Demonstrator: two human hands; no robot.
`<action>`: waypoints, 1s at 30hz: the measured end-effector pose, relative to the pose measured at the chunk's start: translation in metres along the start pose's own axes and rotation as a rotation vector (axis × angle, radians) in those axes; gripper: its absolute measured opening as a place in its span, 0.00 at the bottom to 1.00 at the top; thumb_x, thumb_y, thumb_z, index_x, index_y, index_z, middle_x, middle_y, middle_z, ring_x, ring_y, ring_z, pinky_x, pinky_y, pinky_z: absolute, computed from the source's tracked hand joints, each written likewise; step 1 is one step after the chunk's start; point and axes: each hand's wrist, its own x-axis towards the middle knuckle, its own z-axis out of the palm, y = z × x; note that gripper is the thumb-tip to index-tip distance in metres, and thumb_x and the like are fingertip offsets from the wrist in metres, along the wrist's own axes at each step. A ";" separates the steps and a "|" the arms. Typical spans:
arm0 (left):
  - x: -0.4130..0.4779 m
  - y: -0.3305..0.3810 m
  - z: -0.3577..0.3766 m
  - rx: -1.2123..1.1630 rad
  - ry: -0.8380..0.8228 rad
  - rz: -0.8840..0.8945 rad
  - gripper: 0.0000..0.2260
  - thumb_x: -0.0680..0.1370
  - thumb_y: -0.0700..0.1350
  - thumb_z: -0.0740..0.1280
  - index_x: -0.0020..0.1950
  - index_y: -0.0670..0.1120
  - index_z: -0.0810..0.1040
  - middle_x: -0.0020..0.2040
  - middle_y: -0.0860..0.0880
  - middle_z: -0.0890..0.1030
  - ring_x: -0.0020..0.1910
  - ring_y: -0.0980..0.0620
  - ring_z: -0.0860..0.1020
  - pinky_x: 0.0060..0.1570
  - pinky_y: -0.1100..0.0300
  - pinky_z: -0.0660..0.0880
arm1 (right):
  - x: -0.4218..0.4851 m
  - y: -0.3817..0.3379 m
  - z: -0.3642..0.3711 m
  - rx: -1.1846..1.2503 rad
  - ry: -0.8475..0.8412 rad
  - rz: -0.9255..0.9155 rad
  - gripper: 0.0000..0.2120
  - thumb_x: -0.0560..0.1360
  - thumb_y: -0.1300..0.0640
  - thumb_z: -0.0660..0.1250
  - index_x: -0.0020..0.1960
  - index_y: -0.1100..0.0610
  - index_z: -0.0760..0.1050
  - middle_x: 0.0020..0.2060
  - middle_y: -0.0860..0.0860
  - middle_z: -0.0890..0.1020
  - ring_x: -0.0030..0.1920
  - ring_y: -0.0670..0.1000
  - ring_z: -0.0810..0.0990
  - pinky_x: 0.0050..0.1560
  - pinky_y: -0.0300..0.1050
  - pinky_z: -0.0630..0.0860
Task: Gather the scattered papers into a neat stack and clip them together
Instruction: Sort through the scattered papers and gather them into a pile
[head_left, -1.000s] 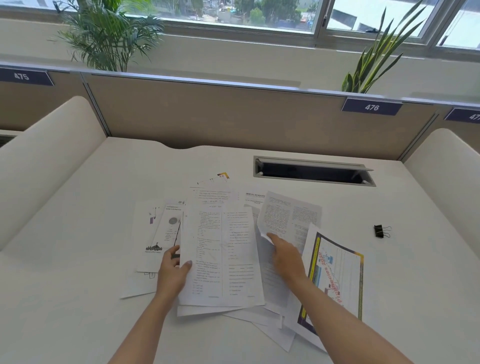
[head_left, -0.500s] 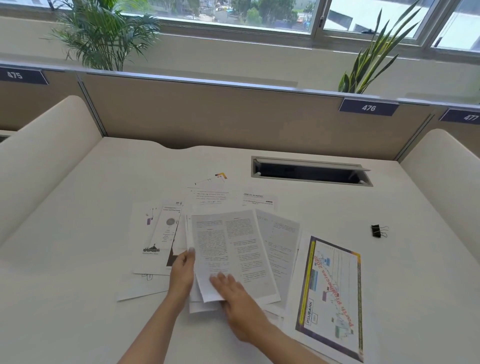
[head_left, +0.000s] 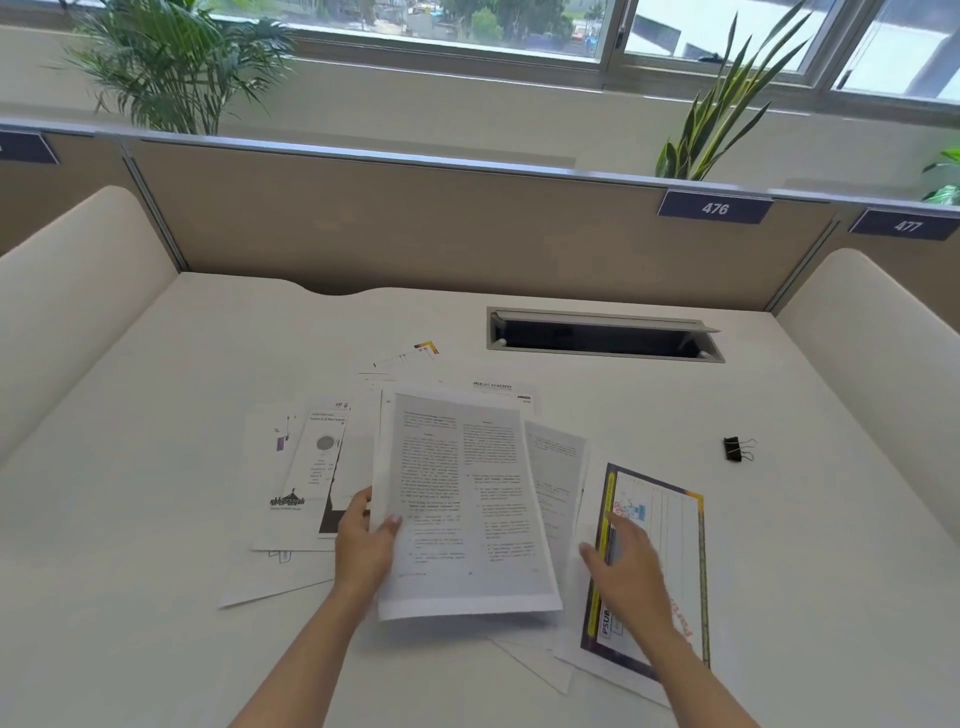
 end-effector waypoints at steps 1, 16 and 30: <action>-0.001 0.001 0.004 0.003 -0.026 -0.002 0.19 0.77 0.37 0.67 0.67 0.47 0.71 0.54 0.46 0.80 0.53 0.46 0.80 0.54 0.49 0.78 | 0.003 0.008 -0.008 -0.003 0.037 0.034 0.30 0.74 0.48 0.68 0.72 0.54 0.64 0.70 0.54 0.69 0.69 0.55 0.68 0.67 0.51 0.66; -0.023 -0.007 0.071 0.312 -0.256 0.106 0.19 0.80 0.40 0.63 0.71 0.46 0.68 0.63 0.46 0.77 0.58 0.47 0.75 0.59 0.56 0.71 | 0.016 0.042 -0.040 -0.145 0.131 0.425 0.59 0.53 0.36 0.79 0.74 0.55 0.55 0.71 0.59 0.61 0.68 0.64 0.61 0.64 0.63 0.65; -0.053 -0.008 0.136 0.944 -0.449 0.439 0.35 0.77 0.52 0.66 0.77 0.47 0.51 0.71 0.47 0.64 0.67 0.47 0.64 0.66 0.54 0.64 | 0.010 0.037 -0.041 -0.122 0.130 0.527 0.56 0.52 0.38 0.81 0.68 0.62 0.59 0.65 0.59 0.64 0.65 0.63 0.64 0.58 0.60 0.71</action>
